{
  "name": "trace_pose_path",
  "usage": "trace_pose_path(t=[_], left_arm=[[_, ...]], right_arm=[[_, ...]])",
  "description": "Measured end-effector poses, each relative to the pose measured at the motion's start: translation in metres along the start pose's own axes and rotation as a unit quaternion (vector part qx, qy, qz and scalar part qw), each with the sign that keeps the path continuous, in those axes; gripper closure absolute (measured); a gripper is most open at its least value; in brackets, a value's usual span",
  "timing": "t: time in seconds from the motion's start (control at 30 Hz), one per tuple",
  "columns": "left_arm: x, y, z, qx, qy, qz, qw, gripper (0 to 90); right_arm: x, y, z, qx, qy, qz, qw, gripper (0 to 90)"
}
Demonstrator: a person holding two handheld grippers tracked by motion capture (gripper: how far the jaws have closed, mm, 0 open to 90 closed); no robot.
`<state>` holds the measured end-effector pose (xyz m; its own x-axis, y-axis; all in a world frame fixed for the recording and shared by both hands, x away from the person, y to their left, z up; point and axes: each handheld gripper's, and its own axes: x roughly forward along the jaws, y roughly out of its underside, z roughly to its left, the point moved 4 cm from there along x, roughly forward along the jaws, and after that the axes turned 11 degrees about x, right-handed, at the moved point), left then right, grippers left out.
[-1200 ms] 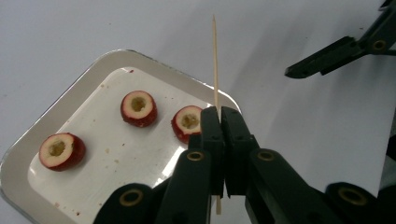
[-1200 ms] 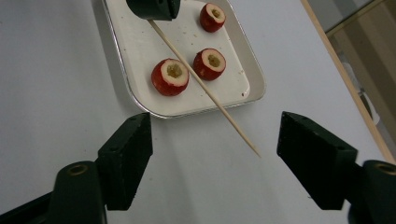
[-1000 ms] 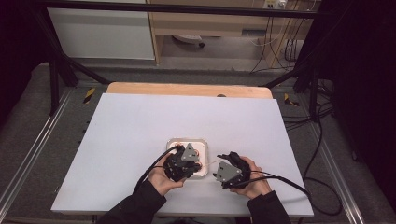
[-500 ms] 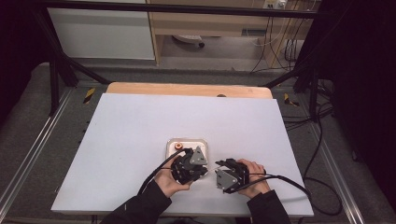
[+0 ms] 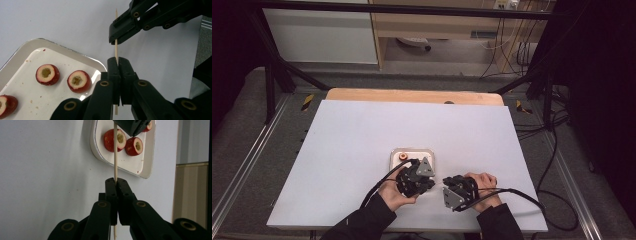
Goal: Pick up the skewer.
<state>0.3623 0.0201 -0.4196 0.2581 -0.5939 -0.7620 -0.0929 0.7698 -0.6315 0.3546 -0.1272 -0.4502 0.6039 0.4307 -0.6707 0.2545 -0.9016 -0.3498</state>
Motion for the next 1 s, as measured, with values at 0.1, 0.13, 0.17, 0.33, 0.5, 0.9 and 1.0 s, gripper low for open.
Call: trace_pose_path(t=[0.1,0.13,0.17,0.33,0.5,0.9,1.0], left_arm=[[0.001,0.001,0.002,-0.007,-0.002,0.002,1.0000,87.2],[0.001,0.001,0.003,-0.009,-0.001,0.009,0.9999,82.2],[0.002,0.002,0.004,-0.008,-0.001,0.022,0.9997,77.8],[0.010,0.002,0.007,-0.017,0.013,0.062,0.9978,73.5],[0.020,-0.001,0.010,-0.037,0.032,0.093,0.9945,80.0],[0.025,-0.003,0.004,-0.023,0.027,0.121,0.9920,88.6],[0.023,-0.003,0.004,-0.019,0.020,0.118,0.9927,88.7]], right_arm=[[0.000,-0.001,0.000,-0.013,0.005,-0.002,0.9999,89.1],[-0.001,-0.001,0.000,-0.018,0.005,-0.003,0.9998,89.1],[-0.001,-0.001,0.000,-0.026,0.007,-0.002,0.9996,89.1],[0.000,-0.002,0.000,-0.055,0.017,0.005,0.9983,89.0],[0.004,-0.005,0.000,-0.090,0.019,0.013,0.9957,89.0],[0.005,-0.009,0.002,-0.108,0.023,0.010,0.9938,88.8],[0.005,-0.010,0.001,-0.094,0.025,0.007,0.9952,87.6]])
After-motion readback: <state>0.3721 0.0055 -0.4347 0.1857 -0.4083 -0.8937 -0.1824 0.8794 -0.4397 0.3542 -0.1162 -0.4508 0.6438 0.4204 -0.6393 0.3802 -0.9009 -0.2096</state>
